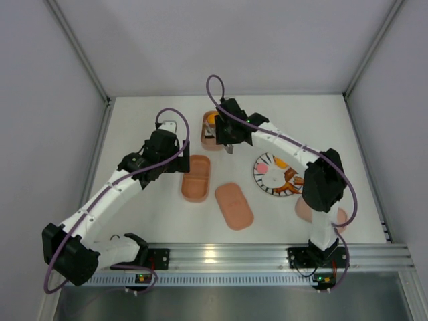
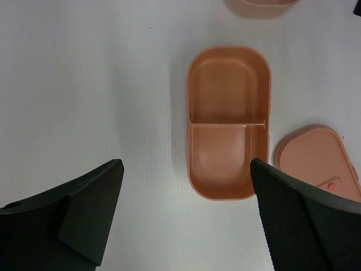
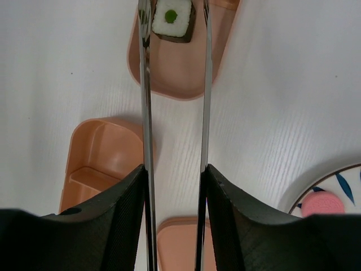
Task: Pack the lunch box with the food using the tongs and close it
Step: Place the fake food in the packing box, then pick up the fake food from the plate.
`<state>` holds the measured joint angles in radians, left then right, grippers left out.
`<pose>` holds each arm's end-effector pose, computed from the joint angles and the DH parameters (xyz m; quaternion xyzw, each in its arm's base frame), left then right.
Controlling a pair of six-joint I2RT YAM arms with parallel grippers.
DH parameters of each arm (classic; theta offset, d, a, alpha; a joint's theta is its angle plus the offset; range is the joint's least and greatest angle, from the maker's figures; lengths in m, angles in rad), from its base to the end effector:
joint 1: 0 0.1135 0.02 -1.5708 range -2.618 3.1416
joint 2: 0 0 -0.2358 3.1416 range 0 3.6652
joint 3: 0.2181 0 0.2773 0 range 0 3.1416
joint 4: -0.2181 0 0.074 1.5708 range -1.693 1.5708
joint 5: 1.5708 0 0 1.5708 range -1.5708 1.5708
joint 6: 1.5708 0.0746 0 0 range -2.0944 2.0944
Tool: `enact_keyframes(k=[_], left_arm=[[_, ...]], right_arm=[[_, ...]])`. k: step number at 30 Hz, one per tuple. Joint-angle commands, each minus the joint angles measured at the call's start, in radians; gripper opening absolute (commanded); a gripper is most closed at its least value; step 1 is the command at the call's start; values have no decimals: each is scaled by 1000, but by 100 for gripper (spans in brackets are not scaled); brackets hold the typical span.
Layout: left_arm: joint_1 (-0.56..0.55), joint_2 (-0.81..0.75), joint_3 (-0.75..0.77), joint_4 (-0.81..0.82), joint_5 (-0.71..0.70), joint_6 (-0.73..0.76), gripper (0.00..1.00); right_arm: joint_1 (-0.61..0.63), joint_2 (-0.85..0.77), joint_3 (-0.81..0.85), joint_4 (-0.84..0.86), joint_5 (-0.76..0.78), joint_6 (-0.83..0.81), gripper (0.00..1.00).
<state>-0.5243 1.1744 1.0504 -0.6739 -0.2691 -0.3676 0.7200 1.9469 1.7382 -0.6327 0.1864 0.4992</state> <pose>0.2756 -0.1365 0.2526 0.0214 0.9190 -0.0490 0.3906 0.3715 0.3075 0.2256 -0.0695 0.9282 0.1320 0.3409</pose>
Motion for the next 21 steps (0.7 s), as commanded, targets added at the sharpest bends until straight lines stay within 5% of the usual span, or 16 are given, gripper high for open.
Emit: enact_keyframes(k=[1, 21], left_arm=[[4, -2, -3, 31, 1, -5, 99], [6, -12, 0, 36, 37, -5, 99]], right_arm=[[18, -183, -35, 12, 48, -10, 44], [15, -928, -721, -202, 200, 70, 46]])
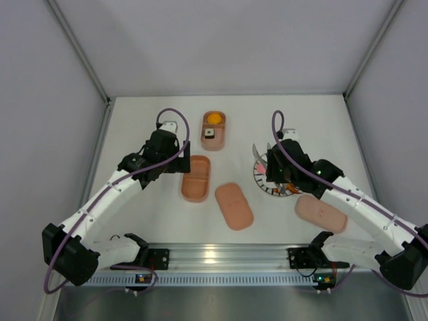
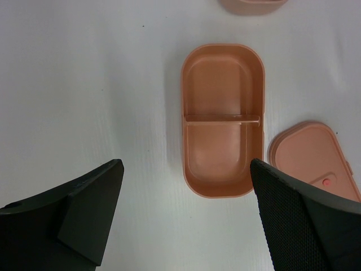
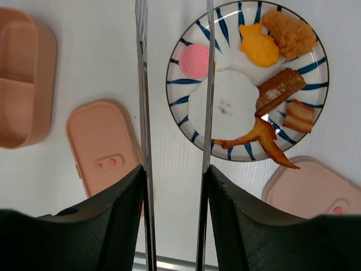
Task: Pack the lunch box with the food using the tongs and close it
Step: Pick up the fake food from the plate.
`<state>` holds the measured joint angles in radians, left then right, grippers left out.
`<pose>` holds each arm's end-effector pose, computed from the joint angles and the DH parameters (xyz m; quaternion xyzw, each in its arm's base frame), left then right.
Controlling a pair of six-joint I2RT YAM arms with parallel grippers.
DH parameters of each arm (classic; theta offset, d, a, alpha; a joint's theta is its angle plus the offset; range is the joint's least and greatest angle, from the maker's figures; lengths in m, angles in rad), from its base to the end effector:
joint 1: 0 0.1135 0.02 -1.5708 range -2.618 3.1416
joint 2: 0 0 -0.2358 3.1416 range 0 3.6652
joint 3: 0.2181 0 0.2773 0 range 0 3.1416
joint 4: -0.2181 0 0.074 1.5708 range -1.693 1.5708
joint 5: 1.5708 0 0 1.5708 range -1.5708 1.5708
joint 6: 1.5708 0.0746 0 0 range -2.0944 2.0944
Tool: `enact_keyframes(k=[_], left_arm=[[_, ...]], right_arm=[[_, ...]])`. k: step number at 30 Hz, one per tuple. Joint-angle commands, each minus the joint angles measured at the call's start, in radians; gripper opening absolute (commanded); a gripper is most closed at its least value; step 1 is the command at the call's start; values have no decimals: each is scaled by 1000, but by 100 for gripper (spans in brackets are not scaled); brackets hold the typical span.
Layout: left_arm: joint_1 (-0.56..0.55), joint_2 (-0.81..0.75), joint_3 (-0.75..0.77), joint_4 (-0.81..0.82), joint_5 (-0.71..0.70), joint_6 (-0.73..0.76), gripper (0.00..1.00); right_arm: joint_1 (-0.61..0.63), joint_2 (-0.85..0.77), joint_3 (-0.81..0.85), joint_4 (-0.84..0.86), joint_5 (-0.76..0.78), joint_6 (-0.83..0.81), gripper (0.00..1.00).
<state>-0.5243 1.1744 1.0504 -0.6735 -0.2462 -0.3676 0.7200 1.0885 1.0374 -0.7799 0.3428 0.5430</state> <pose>0.2751 -0.1381 0.2523 0.0258 0.9200 -0.0588 0.3867 0.2280 0.1666 0.2619 -0.0198 0.9206 0.0819 0.3814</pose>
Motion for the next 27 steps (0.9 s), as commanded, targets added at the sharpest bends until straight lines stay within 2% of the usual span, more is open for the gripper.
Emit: enact_keyframes(k=[1, 10, 27], left_arm=[[6, -12, 2, 37, 13, -4, 99], [6, -10, 0, 32, 5, 1, 99], [6, 2, 0, 32, 4, -2, 99]], right_arm=[[15, -79, -45, -58, 47, 26, 47], [15, -52, -131, -15, 2, 26, 48], [13, 11, -192, 77, -30, 11, 48]])
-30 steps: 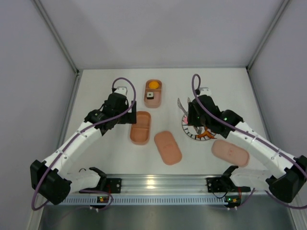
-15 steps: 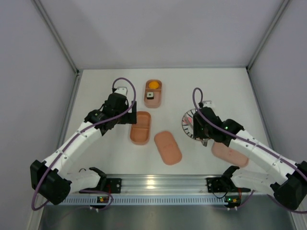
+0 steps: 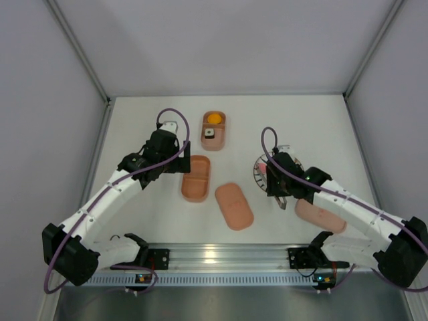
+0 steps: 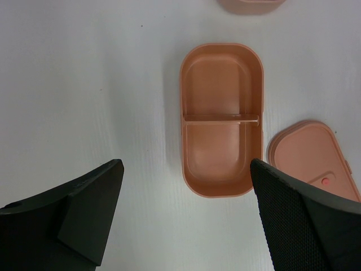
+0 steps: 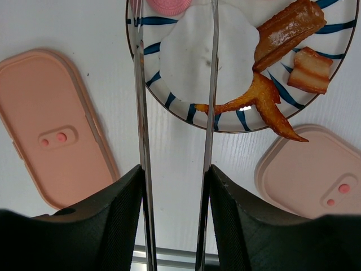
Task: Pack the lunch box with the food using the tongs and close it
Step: Pick up the fake food from the plate.
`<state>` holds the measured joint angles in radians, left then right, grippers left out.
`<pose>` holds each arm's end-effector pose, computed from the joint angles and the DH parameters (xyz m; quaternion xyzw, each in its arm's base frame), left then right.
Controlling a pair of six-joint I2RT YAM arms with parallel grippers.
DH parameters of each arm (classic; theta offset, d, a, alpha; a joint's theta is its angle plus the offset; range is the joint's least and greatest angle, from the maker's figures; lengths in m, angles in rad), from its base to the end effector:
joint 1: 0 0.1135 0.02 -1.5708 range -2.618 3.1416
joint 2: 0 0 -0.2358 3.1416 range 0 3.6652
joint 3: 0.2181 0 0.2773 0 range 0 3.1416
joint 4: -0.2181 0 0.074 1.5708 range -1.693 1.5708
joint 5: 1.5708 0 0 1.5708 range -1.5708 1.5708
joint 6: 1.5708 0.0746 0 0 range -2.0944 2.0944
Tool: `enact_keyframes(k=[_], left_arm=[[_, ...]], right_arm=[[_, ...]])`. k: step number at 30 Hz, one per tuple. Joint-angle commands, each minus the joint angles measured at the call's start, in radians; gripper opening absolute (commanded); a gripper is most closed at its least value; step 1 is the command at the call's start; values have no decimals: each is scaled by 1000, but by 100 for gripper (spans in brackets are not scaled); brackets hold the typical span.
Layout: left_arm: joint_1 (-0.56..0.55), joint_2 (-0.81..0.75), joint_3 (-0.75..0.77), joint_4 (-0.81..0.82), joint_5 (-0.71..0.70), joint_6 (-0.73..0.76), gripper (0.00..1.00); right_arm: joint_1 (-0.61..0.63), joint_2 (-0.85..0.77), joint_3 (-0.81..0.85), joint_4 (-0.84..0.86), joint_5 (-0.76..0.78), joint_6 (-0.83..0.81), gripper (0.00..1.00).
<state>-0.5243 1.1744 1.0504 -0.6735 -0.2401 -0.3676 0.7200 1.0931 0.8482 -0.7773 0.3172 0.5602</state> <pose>0.2749 -0.1385 0.2523 0.0270 0.9202 -0.0614 0.3856 0.2141 0.1568 0.1919 -0.0332 0.9509 0.0378 0.3053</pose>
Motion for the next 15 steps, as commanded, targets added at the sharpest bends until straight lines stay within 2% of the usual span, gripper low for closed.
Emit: enact_keyframes(k=[1, 15], left_arm=[[4, 2, 0, 32, -2, -2, 99], [4, 4, 2, 34, -2, -2, 99]], right_arm=[[12, 8, -5, 85, -9, -6, 48], [-10, 53, 15, 113, -24, -26, 46]])
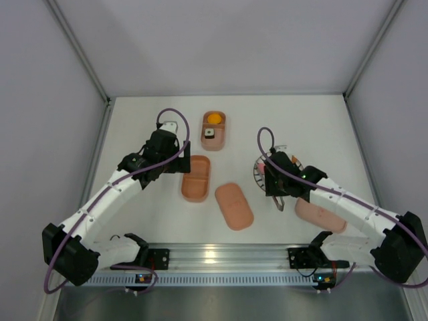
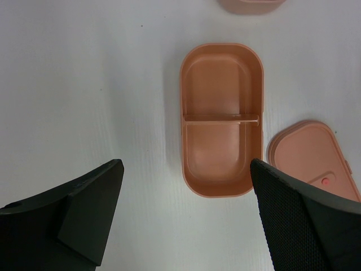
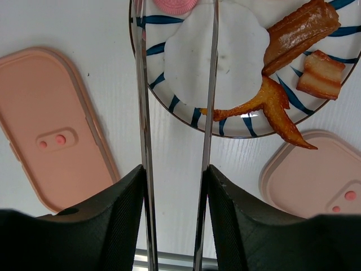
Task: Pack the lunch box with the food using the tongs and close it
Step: Pick up the fake food from the plate.
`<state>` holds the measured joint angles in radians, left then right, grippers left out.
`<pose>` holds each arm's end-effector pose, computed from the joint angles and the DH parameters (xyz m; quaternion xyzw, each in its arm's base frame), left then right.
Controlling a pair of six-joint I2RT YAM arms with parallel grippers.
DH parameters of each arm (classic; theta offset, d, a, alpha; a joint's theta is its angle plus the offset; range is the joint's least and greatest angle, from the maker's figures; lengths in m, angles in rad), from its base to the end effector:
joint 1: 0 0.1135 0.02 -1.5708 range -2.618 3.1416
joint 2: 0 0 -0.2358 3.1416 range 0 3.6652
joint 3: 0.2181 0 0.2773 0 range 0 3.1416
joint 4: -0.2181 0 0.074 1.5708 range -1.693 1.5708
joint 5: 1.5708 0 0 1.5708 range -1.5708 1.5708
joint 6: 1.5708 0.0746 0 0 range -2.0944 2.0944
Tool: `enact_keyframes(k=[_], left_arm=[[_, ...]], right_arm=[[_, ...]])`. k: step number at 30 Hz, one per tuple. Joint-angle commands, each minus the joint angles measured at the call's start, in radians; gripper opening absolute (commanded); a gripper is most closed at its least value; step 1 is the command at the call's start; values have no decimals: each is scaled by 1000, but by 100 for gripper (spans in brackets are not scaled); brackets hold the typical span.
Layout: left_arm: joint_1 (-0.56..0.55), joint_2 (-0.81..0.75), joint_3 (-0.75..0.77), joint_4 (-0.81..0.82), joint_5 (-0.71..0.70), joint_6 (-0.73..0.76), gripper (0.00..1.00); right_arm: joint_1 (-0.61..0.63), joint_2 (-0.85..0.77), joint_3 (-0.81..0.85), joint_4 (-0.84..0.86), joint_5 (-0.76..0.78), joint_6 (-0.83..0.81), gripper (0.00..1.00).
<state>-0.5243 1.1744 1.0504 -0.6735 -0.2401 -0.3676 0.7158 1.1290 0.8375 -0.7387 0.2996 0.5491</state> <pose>0.2749 -0.1385 0.2523 0.0270 0.9202 -0.0614 0.3856 0.2186 0.1609 0.1818 -0.0396 0.9529 0.0401 0.2980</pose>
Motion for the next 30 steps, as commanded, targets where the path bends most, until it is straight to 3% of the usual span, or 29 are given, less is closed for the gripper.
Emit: enact_keyframes(k=[1, 17, 23, 30], left_arm=[[6, 4, 2, 31, -5, -2, 99], [4, 8, 2, 31, -7, -2, 99], [6, 7, 3, 31, -5, -2, 99], [4, 8, 0, 32, -5, -4, 99]], right_arm=[[-6, 23, 25, 76, -8, -15, 45], [-76, -5, 60, 47, -45, -60, 35], [-128, -11, 60, 32, -53, -83, 44], [-190, -11, 45, 53, -143, -112, 45]])
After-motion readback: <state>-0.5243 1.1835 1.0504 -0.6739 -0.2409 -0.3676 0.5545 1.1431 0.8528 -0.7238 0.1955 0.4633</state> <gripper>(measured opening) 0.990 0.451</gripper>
